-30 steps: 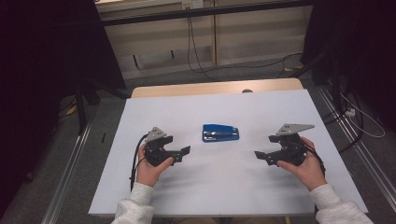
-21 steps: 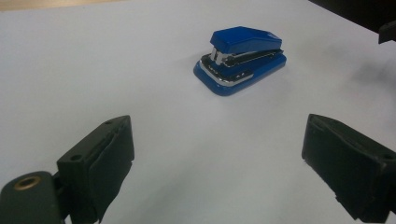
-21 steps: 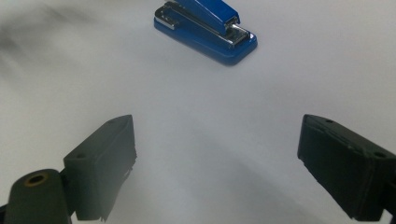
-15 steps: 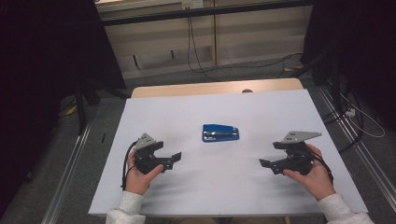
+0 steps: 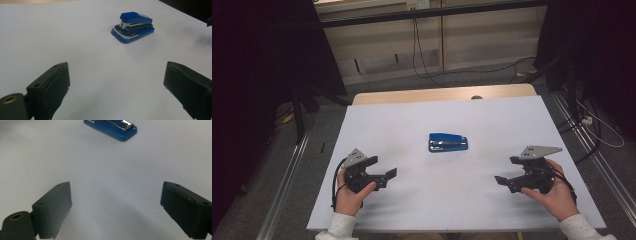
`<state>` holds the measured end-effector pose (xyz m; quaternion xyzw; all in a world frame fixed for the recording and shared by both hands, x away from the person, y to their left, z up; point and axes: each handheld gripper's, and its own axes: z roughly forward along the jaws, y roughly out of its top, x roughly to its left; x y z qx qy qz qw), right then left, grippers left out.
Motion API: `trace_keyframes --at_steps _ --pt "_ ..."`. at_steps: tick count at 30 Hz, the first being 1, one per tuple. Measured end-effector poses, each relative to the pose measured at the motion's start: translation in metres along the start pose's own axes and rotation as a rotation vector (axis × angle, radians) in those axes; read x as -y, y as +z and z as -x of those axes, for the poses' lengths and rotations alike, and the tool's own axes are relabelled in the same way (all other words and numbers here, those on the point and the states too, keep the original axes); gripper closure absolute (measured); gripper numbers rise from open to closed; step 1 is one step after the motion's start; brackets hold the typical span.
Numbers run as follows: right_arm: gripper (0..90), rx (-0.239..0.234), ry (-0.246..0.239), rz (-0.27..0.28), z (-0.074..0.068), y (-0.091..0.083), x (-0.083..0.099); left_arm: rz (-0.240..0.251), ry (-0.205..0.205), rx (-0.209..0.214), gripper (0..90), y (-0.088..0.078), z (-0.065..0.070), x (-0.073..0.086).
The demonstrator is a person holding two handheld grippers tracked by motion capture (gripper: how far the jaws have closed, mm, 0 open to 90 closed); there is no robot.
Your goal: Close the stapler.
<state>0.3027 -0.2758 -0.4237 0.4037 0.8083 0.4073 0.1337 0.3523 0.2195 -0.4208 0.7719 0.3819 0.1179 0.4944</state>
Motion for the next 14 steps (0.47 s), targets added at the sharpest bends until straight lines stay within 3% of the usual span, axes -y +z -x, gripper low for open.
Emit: trace_keyframes --at_steps 14 --pt "9.4 -0.007 0.000 0.000 -0.001 0.001 0.002 0.004 0.014 -0.001 5.4 -0.012 -0.006 0.008"
